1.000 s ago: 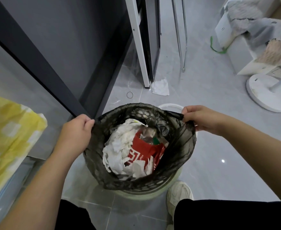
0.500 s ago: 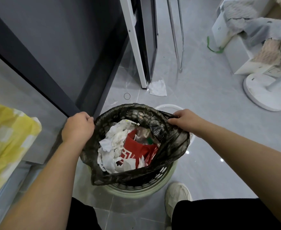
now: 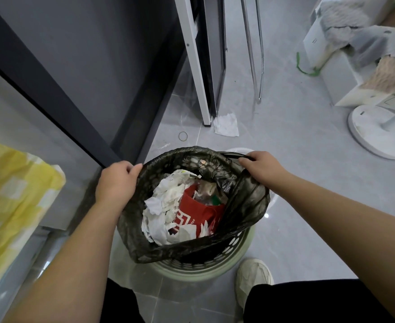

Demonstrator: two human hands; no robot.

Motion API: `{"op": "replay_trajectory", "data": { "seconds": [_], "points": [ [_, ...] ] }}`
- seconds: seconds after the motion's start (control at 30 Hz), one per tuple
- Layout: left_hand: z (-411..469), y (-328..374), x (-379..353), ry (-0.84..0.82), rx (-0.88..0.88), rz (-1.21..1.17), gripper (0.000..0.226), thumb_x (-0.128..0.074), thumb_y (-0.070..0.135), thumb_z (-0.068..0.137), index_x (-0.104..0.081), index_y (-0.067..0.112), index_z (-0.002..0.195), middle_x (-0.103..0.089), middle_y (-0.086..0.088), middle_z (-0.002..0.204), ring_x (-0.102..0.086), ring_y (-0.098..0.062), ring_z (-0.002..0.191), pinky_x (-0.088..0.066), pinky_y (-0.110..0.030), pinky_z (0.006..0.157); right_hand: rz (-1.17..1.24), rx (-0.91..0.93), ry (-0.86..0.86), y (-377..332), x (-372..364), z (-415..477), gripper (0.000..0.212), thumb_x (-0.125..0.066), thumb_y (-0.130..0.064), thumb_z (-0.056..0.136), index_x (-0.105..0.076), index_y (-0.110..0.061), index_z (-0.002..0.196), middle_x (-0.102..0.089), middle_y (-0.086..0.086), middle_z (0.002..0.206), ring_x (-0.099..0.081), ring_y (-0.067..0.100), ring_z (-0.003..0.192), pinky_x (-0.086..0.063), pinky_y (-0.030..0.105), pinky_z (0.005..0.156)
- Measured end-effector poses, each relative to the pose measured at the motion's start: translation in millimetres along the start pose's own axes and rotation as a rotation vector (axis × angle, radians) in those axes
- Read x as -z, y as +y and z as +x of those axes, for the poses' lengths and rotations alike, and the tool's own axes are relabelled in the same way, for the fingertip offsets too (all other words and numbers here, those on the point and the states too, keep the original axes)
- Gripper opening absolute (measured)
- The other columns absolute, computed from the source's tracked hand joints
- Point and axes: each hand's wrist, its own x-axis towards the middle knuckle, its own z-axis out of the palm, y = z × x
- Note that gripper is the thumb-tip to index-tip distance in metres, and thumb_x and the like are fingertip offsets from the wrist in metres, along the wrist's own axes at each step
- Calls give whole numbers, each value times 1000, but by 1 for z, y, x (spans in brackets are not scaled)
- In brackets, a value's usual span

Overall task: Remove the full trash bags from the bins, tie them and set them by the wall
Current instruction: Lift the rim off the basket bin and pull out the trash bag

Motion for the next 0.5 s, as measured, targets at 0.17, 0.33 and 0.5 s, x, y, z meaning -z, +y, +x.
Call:
{"op": "replay_trajectory", "data": {
  "seconds": [0.17,0.33,0.5],
  "points": [
    [-1,8,4,153,-19,-186,32,-51,26,95,-59,0,77,-57,-8,70,-47,-19,63,-36,-32,62,125,-37,98,-3,-2,4,23,-47,-14,92,-69,-9,86,-63,13,68,-57,23,59,-47,32,61],
    [-6,13,5,260,-100,-272,31,-48,28,96,-54,3,77,-56,-9,70,-51,-27,69,-44,-39,65,300,4,203,-9,-3,3,28,-45,-13,89,-73,-12,93,-71,14,92,-66,31,87,-54,41,82],
    [-8,14,13,353,-45,-355,28,-42,29,98,-53,8,84,-55,-7,78,-49,-22,72,-36,-34,63,415,-71,283,-8,-9,6,34,-43,-22,87,-57,7,79,-53,17,70,-50,24,68,-38,33,63]
  ]
}}
